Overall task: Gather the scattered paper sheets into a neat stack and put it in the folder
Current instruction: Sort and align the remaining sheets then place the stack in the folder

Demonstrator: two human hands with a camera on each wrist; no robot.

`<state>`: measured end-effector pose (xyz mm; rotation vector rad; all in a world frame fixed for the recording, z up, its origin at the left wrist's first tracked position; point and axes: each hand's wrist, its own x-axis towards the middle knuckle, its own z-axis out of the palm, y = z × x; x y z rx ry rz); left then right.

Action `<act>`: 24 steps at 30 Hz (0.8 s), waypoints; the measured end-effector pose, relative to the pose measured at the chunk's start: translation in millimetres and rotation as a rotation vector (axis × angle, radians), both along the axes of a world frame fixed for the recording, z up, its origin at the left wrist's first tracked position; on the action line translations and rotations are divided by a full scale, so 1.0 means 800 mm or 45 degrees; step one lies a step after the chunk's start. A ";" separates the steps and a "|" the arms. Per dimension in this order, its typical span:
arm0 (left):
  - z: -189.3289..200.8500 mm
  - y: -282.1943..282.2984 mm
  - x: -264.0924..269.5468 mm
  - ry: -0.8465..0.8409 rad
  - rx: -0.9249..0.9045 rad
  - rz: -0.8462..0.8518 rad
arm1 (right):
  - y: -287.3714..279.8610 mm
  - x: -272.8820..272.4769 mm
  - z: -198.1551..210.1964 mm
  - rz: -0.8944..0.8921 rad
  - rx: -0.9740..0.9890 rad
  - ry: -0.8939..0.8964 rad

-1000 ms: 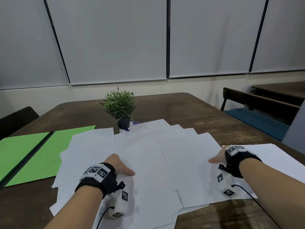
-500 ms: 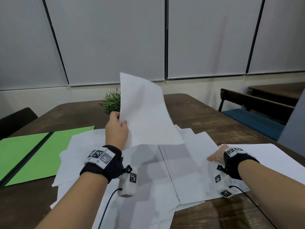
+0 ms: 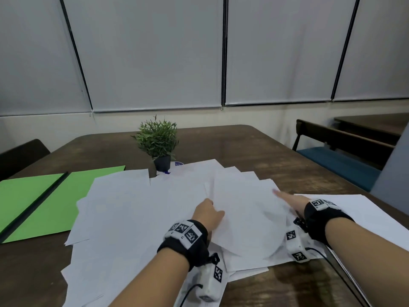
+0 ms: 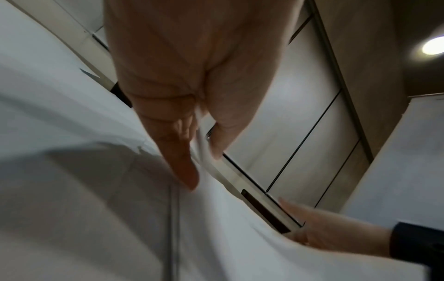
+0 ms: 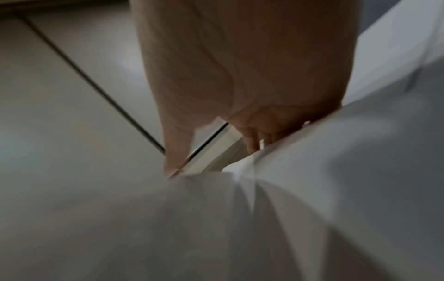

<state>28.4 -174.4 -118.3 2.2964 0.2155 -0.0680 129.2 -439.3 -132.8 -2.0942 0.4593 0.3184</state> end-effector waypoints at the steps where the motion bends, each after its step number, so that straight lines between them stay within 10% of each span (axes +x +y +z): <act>1: 0.001 0.003 0.001 0.027 0.023 -0.011 | 0.003 -0.002 0.000 0.079 -0.212 0.025; 6: 0.014 0.073 -0.002 0.016 0.142 0.122 | 0.016 -0.001 -0.005 0.181 -0.621 0.074; 14: -0.001 0.232 -0.058 0.533 0.694 0.429 | 0.035 0.002 0.000 0.176 -0.472 -0.135; 24: -0.015 0.250 -0.079 0.532 0.784 0.439 | 0.052 -0.009 -0.009 0.210 -0.443 -0.080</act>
